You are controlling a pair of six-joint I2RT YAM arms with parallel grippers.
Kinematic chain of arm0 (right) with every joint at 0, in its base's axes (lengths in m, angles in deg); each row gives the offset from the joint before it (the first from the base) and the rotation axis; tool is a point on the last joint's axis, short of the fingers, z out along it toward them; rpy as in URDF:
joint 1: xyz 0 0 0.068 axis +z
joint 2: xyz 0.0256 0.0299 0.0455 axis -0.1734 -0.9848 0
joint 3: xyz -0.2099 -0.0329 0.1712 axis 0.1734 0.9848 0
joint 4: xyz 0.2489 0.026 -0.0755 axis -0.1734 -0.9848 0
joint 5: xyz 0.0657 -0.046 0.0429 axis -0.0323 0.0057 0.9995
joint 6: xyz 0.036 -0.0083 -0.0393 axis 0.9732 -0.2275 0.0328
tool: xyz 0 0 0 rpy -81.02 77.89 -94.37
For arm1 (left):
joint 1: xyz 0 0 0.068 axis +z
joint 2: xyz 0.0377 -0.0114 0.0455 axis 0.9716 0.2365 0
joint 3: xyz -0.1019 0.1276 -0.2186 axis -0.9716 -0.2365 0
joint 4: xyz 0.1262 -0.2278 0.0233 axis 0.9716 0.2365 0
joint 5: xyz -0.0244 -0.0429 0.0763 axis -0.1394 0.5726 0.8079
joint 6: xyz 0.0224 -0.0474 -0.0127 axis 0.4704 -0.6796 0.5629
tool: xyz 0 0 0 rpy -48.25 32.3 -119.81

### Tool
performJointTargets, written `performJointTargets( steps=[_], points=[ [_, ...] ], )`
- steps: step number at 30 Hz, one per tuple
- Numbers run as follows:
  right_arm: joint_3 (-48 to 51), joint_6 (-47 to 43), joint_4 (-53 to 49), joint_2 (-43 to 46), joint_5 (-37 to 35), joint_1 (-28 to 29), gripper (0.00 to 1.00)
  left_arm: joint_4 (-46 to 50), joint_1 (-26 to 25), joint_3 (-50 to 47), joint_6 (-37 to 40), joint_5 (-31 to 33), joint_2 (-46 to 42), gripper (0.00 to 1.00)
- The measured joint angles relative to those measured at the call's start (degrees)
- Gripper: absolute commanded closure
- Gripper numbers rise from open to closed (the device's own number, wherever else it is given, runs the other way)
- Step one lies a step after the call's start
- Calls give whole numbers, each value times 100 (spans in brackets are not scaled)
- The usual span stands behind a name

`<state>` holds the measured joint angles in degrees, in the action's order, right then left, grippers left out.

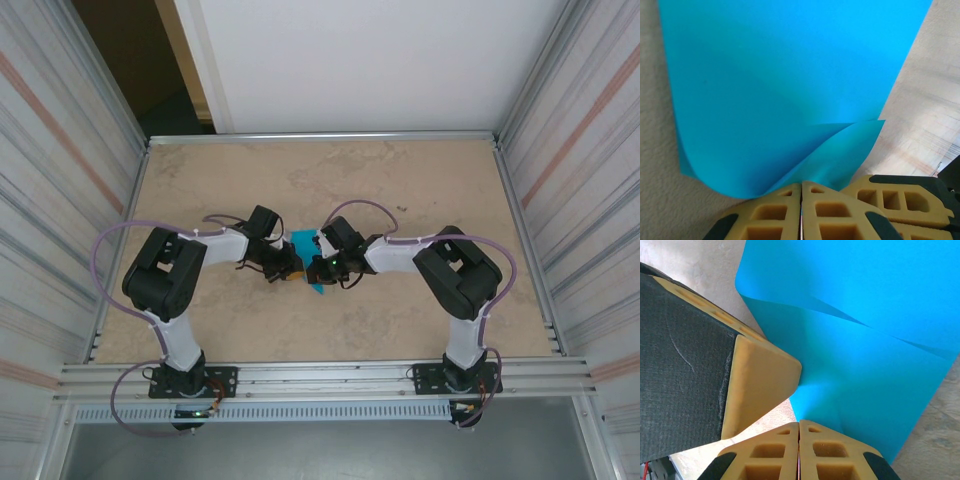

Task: Fold a paper plane with a square sheet of paper (pick it up from the middle)
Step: Third fold the triangle at the center of the table.

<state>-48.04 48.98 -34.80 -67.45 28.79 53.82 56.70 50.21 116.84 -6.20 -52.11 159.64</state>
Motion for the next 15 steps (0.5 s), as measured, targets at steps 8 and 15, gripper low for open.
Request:
performJointTargets(
  steps=[8,15],
  points=[
    [0,0,4,-52,17,-9,92,-11,4,48,20,-109,0,85],
    [0,2,2,-52,20,-9,92,-7,144,125,59,-103,24,88]
  ],
)
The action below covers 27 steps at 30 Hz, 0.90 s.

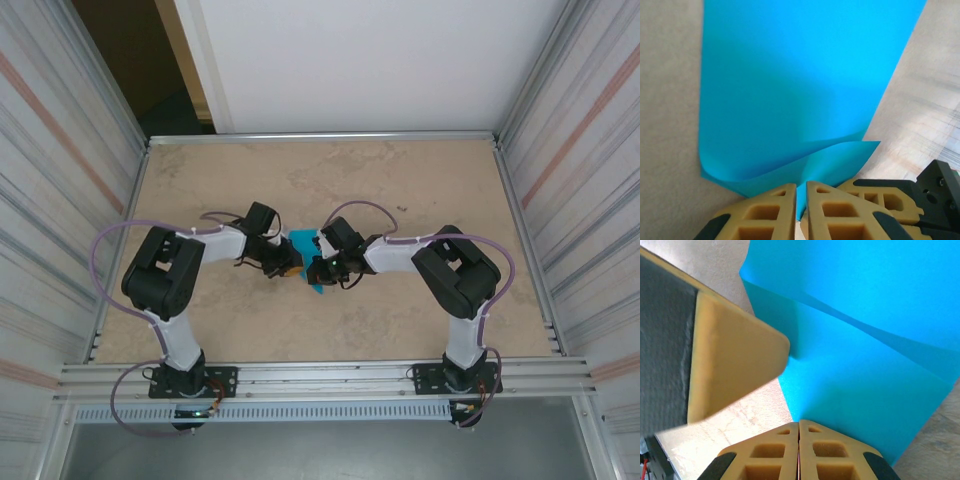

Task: Fold a paper plane with a square sheet of paper (pick it up from the middle)
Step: Third fold the triangle at the center of the table.

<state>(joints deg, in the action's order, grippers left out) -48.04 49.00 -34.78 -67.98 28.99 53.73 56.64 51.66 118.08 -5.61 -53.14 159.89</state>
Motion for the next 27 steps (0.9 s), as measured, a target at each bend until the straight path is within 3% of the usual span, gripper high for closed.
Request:
performJointTargets(
  steps=[27],
  points=[
    [352,-7,-136,297,103,-20,91,310,28,208,282,118,186,90]
  ],
)
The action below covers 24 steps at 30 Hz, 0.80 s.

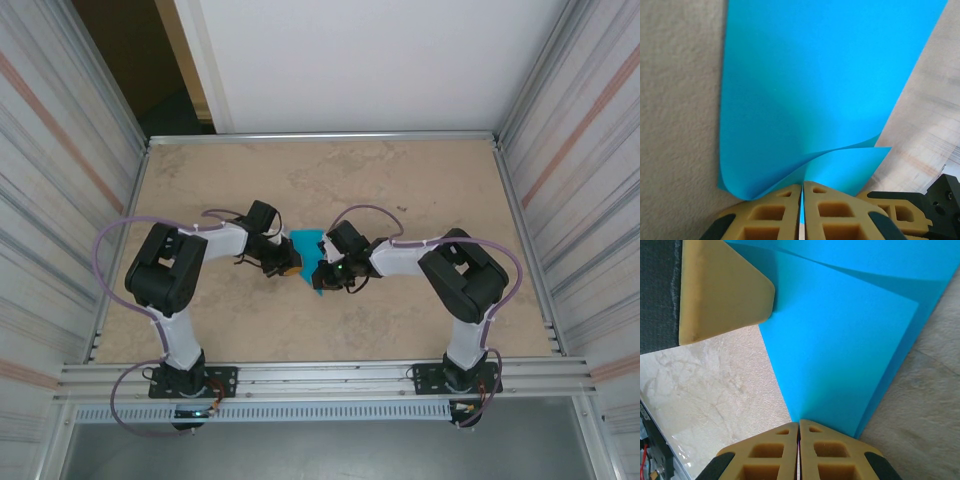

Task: Fold a paper plane with a square sheet of paper (pick it up from the middle)
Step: Third fold the triangle at the center of the table.

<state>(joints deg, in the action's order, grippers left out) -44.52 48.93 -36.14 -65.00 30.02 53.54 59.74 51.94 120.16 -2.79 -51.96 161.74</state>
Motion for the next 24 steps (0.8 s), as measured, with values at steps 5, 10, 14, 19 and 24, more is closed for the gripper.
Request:
performJointTargets(
  steps=[5,10,14,19,24],
  points=[
    [223,-2,-195,223,-2,105,91,2,0,2,7,0,0,90],
    [293,0,-153,254,-15,116,91,4,0,7,7,-17,7,90],
    [328,0,-223,356,-98,118,91,22,0,20,7,-17,11,90],
    [426,-2,-485,863,-216,118,90,26,0,22,7,-17,13,90],
    [28,-2,-470,745,-310,118,91,26,0,24,9,-17,15,89]
  ],
)
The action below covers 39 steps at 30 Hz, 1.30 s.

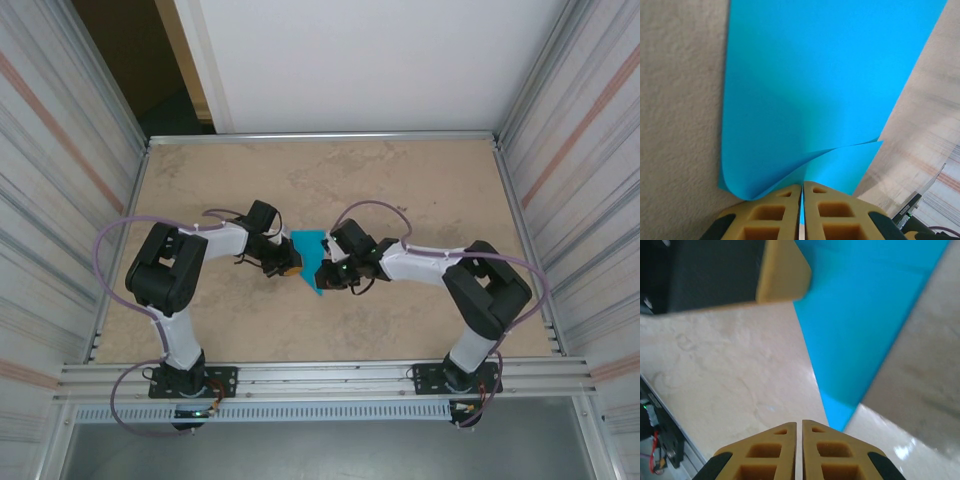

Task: Fold a paper plane with a square sheet of paper (pick it up from the middle)
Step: Third fold the triangle at the center of the table.

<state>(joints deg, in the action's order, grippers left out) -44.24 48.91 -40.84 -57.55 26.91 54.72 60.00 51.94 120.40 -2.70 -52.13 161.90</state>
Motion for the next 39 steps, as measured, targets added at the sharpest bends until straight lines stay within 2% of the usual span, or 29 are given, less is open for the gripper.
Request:
performJointTargets(
  steps=[6,12,19,27,33,39],
  points=[
    [-651,0,129,-713,7,0,92,2,0,0,0,-2,0,90],
    [-667,-2,127,-994,24,-2,92,22,0,15,13,0,9,89],
    [-114,-28,505,-802,52,13,92,109,0,90,15,-17,61,90],
    [979,-39,350,221,-15,133,91,107,0,96,17,-63,76,90],
    [785,28,197,501,-361,155,91,107,0,107,20,-63,76,90],
    [-42,179,431,-44,-608,155,93,101,0,107,17,-72,76,89]
  ],
)
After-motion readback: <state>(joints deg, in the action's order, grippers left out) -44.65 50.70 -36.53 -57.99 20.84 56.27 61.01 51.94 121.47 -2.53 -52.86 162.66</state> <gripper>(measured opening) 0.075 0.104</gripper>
